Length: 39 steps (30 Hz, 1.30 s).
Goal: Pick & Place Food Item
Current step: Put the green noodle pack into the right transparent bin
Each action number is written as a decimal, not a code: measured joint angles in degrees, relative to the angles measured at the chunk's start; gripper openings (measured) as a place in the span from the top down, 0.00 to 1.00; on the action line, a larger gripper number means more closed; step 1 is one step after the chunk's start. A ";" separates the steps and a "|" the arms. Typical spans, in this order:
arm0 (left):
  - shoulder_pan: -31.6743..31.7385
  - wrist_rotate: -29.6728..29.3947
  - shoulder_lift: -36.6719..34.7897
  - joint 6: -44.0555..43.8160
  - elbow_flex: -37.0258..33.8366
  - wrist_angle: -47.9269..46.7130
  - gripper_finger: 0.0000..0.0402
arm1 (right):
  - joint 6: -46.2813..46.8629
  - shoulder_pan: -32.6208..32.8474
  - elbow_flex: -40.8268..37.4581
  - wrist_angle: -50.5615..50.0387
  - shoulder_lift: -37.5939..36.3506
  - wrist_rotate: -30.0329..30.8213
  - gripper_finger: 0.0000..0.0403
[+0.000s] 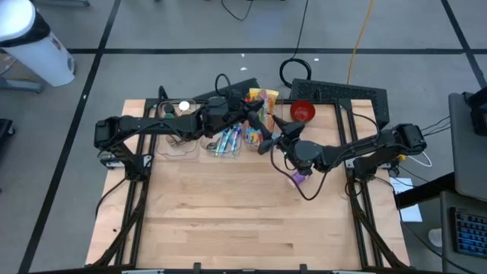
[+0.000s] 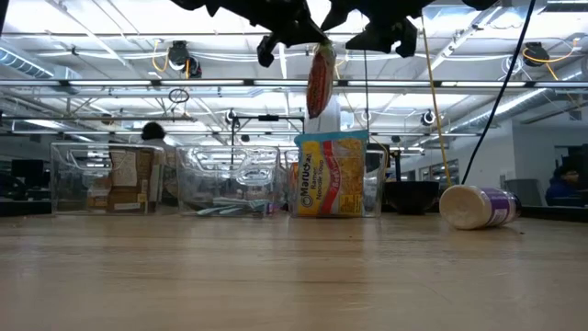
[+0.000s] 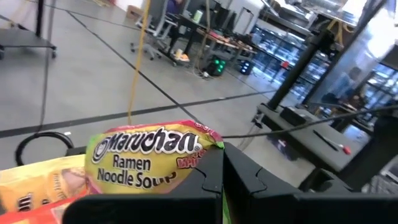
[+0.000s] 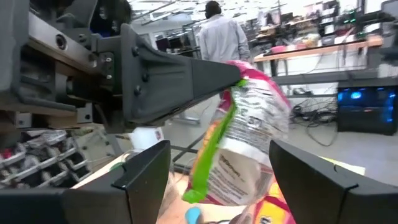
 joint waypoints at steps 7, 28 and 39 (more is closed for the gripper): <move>0.87 4.77 0.00 1.34 0.00 1.01 1.00 | 1.09 0.09 -0.02 -0.02 -0.01 -1.96 0.34; 2.43 13.23 -0.02 -0.41 0.00 3.04 1.00 | 1.10 0.44 -0.02 -0.02 -0.01 -4.64 0.44; 2.32 13.43 -0.02 -0.23 0.00 3.03 1.00 | 1.11 0.50 -0.02 -0.44 -0.01 -5.41 0.78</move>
